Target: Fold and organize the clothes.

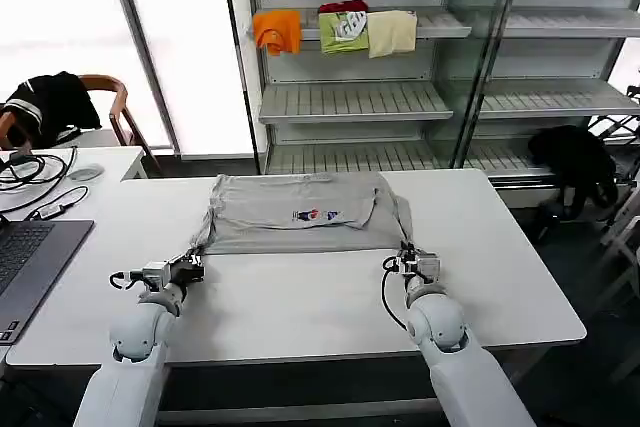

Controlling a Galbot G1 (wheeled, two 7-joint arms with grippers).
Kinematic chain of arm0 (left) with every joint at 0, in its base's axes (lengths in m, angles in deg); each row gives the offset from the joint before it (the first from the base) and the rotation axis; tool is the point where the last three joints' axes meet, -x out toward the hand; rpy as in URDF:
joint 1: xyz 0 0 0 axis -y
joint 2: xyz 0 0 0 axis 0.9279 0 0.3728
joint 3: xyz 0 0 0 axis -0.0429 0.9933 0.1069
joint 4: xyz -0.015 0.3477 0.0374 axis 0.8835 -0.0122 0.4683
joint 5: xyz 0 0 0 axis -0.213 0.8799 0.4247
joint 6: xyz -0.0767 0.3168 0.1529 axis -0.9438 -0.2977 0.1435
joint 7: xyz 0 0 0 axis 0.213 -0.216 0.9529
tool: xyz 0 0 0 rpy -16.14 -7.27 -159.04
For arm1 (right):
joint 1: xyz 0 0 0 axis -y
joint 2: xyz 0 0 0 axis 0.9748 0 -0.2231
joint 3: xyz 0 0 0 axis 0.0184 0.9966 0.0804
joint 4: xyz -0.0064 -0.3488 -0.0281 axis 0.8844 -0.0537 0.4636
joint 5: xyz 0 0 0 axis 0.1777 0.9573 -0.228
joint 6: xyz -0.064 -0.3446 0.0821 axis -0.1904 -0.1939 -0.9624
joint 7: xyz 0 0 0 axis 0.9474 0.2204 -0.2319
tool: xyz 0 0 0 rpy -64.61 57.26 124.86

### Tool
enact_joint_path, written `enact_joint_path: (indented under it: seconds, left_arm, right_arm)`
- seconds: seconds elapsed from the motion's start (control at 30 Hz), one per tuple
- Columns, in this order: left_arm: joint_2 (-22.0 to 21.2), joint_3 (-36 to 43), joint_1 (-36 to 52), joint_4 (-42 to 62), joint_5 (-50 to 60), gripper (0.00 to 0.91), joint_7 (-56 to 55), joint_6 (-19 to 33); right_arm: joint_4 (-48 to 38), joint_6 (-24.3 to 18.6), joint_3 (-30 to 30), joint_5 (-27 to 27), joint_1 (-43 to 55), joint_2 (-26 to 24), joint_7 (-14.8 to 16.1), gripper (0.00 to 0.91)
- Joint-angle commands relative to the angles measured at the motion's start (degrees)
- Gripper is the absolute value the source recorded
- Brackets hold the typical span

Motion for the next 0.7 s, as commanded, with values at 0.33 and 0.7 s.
enact_joint_path:
  seconds: [0.33, 0.7]
  left_arm:
    - [2.2, -1.0, -8.7, -13.1, -1.1, 0.02, -0.4, -0.1]
    - [2.6, -2.0, -19.0, -22.1, -2.4, 0.02, -1.5, -0.1]
  right_arm:
    - [11.5, 0.2, -1.5, -3.6, -6.9, -3.8, -0.9, 0.0]
    - [23.5, 1.0, -3.0, -4.2, -15.7, -5.7, -3.5, 0.0]
